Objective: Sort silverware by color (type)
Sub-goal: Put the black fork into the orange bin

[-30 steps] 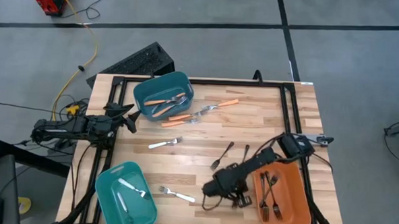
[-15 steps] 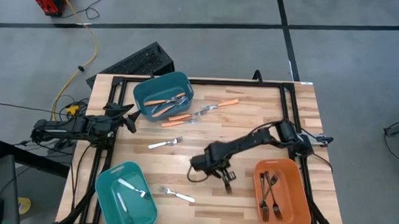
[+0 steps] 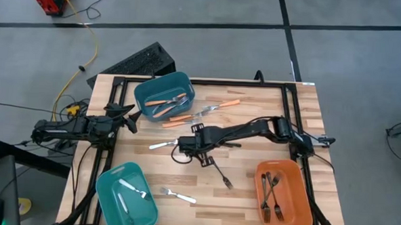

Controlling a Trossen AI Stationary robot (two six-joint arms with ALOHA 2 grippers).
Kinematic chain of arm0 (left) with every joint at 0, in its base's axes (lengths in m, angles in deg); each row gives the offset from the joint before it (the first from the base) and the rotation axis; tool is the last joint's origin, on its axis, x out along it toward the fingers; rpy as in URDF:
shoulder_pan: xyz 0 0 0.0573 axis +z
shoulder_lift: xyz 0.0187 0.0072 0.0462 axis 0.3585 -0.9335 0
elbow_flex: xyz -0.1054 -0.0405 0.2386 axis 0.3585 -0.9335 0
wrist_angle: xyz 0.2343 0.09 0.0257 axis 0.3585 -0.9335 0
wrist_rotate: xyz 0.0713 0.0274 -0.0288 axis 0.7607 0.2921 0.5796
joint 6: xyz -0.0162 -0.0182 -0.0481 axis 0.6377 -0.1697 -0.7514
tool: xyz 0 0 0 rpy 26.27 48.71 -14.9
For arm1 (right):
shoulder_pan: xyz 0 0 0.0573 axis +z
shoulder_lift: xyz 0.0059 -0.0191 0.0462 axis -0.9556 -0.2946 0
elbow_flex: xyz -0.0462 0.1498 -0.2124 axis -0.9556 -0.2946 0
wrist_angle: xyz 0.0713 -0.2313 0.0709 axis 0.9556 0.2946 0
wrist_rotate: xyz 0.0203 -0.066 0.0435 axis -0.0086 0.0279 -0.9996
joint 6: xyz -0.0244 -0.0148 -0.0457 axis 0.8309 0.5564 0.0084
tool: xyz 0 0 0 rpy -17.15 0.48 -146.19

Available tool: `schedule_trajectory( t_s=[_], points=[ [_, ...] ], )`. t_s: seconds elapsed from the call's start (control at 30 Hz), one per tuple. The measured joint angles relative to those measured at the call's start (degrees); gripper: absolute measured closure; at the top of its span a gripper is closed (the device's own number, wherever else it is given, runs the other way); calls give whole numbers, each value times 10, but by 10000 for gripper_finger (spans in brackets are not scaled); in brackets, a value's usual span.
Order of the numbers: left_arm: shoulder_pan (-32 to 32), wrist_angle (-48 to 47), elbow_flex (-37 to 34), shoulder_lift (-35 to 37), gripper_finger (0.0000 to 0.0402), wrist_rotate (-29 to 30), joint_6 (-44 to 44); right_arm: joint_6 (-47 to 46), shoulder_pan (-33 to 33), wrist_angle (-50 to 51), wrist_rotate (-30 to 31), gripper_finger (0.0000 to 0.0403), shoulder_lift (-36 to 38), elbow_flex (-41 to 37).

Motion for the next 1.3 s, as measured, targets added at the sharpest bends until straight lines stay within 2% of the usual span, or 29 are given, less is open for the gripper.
schedule_trajectory(
  t_s=[0.23, 0.53, 0.67, 0.73, 0.9, 1.03, 1.13, 1.3],
  points=[
    [0, 0, 0, 0, 167, 0, -12, -1, -2, 83, -9, 373, 6, 63],
    [0, 0, 0, 0, 167, -7, -15, 7, -40, 207, -11, 370, 7, 149],
    [0, 0, 0, 0, 167, -16, -16, -13, -56, 282, -35, 370, 44, 152],
    [0, 0, 0, 0, 167, -17, -16, -34, -64, 293, -59, 370, 85, 134],
    [0, 0, 0, 0, 167, -16, -14, -104, -67, 295, -59, 370, 196, 75],
    [0, 1, 0, 0, 167, -17, -20, -178, -53, 285, -58, 369, 294, -4],
    [0, 0, 0, 0, 167, -17, -24, -218, -39, 237, -56, 369, 363, -82],
    [0, 0, 0, 0, 167, -17, -24, -259, -16, 97, -56, 369, 455, -227]
  ],
)
